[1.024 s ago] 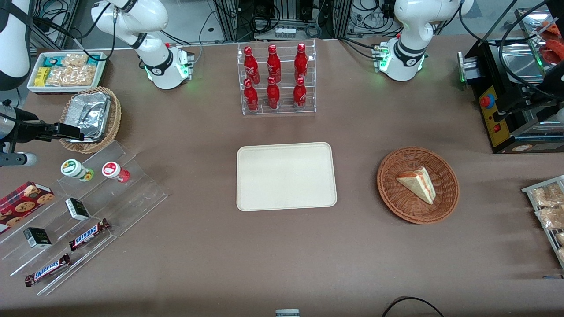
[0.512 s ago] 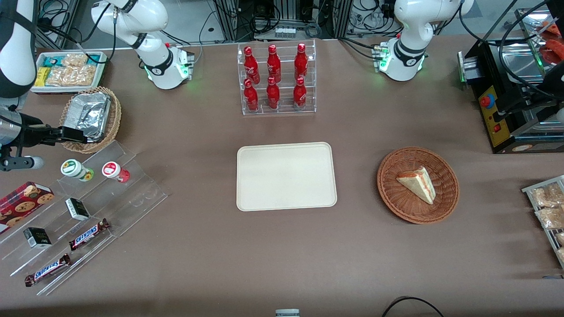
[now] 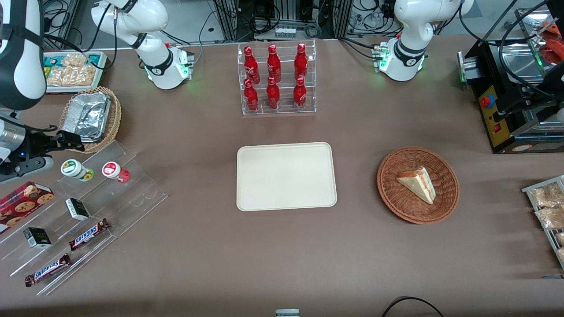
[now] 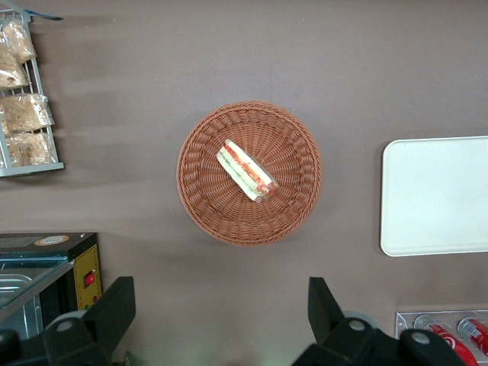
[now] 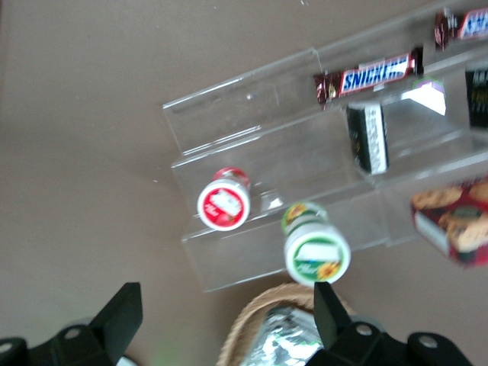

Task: Place green gum on tray
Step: 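Lower the right gripper onto the green-and-white gum jar and close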

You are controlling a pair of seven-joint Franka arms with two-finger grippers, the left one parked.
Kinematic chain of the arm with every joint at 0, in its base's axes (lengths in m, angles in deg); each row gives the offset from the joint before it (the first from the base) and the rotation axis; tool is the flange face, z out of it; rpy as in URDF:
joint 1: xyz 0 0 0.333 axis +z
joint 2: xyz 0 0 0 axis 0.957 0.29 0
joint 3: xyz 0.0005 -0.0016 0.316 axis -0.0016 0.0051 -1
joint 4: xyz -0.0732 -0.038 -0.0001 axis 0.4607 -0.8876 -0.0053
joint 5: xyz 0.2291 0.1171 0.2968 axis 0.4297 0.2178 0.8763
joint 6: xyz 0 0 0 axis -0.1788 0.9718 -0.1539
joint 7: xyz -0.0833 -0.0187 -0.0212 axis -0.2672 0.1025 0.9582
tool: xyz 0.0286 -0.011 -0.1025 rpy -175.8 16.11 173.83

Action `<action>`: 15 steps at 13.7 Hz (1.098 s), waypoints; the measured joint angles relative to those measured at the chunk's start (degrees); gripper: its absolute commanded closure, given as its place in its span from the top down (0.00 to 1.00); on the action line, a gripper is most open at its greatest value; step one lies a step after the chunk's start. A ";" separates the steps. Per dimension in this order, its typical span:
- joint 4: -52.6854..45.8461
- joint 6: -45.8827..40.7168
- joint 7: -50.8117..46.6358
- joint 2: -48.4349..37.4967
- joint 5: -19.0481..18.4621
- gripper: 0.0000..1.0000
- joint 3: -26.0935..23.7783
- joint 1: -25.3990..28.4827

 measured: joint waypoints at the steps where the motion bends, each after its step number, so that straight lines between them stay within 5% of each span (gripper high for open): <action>1: 1.21 2.58 5.91 -0.02 -0.02 1.00 0.78 -0.23; 5: 6.21 10.59 19.21 0.00 -0.02 1.00 2.14 -3.90; 15: 15.89 23.96 20.04 0.94 0.09 1.00 2.14 -5.51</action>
